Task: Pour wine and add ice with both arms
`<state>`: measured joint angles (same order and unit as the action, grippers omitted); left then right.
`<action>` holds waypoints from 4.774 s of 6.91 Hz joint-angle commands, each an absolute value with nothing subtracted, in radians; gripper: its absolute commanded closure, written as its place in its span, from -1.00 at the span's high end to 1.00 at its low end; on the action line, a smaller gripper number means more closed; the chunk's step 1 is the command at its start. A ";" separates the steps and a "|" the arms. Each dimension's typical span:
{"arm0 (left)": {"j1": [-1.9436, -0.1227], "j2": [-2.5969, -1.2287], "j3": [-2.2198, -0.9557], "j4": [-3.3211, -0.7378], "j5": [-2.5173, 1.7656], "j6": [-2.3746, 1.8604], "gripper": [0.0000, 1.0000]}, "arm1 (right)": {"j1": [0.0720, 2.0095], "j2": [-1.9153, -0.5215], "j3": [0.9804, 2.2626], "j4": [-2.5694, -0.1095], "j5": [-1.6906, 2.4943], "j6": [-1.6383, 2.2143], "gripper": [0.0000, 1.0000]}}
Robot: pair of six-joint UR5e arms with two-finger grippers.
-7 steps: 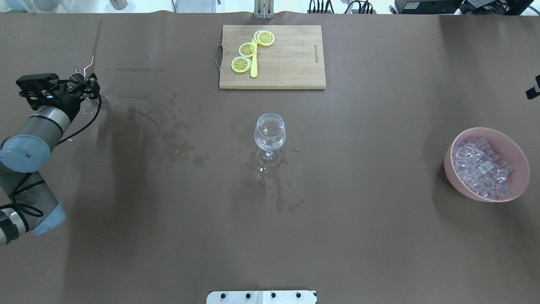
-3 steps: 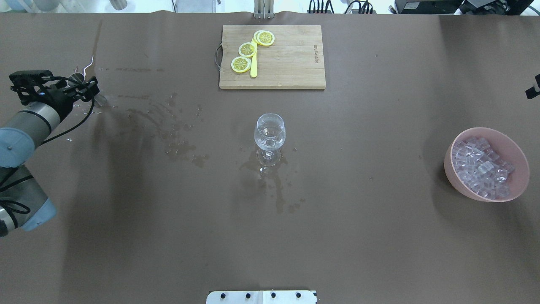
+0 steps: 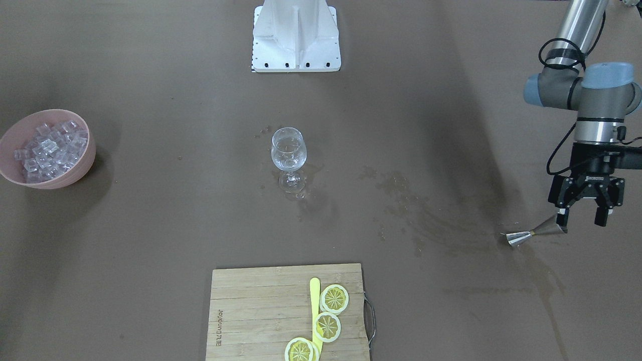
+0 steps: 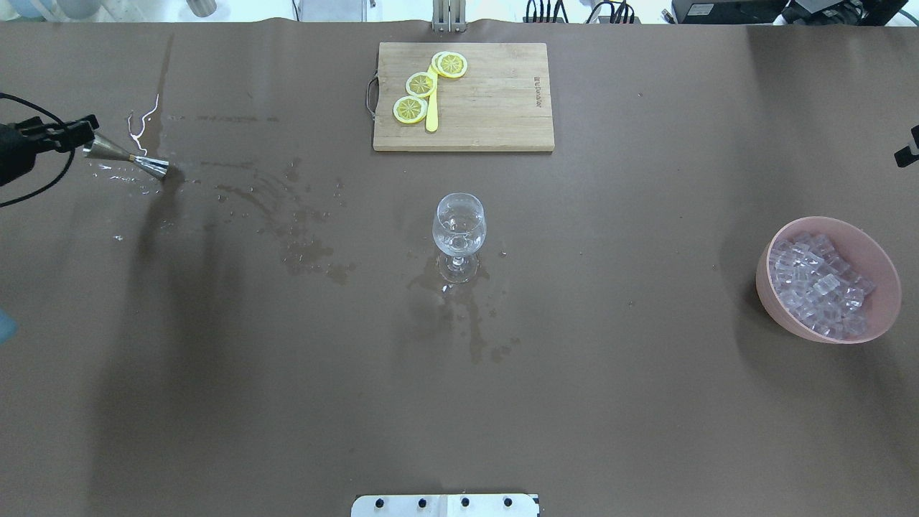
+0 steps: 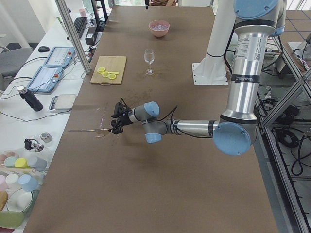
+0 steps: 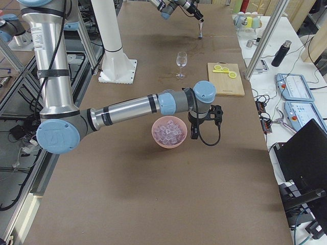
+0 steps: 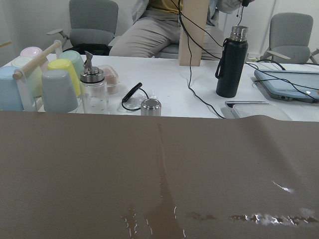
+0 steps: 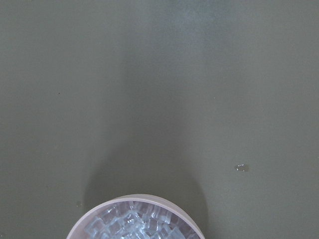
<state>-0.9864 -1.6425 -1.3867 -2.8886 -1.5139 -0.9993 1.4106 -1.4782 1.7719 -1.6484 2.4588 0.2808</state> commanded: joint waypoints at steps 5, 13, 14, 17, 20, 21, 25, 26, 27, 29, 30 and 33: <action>-1.057 -1.628 -1.494 -2.766 -1.631 -0.997 0.97 | 1.411 -1.480 1.786 -1.648 2.457 0.281 1.00; -1.058 -1.626 -1.525 -2.727 -1.660 -0.997 0.97 | 1.172 -1.506 1.963 -1.648 2.313 0.465 1.00; -1.058 -1.626 -1.525 -2.727 -1.660 -0.997 0.97 | 1.134 -1.529 1.973 -1.647 2.286 0.453 1.00; -1.058 -1.628 -1.523 -2.726 -1.660 -0.997 0.97 | 1.071 -1.612 1.976 -1.570 2.253 0.370 1.00; -1.057 -1.628 -1.522 -2.727 -1.660 -0.997 0.97 | 1.000 -1.643 1.956 -1.503 2.241 0.339 0.98; -1.057 -1.628 -1.522 -2.727 -1.660 -0.997 0.97 | 0.999 -1.643 1.948 -1.505 2.237 0.310 0.98; -1.057 -1.629 -1.523 -2.727 -1.660 -0.999 0.97 | 0.997 -1.641 1.916 -1.505 2.215 0.252 0.72; -1.057 -1.629 -1.523 -2.727 -1.660 -0.999 0.97 | 0.997 -1.640 1.913 -1.505 2.215 0.252 0.56; -1.057 -1.629 -1.523 -2.727 -1.660 -0.999 0.97 | 0.997 -1.637 1.904 -1.505 2.214 0.250 0.41; -1.055 -1.629 -1.525 -2.727 -1.660 -0.999 0.97 | 0.997 -1.631 1.882 -1.505 2.207 0.209 0.20; -1.057 -1.629 -1.523 -2.727 -1.660 -0.999 0.97 | 0.997 -1.629 1.882 -1.505 2.209 0.207 -0.15; -1.057 -1.629 -1.526 -2.727 -1.661 -0.999 0.97 | 0.999 -1.626 1.890 -1.505 2.200 0.209 -1.00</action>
<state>-1.0568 -1.6291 -1.5240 -2.7274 -1.6601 -0.9986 0.9980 -1.6282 1.8855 -1.5048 2.2047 0.2078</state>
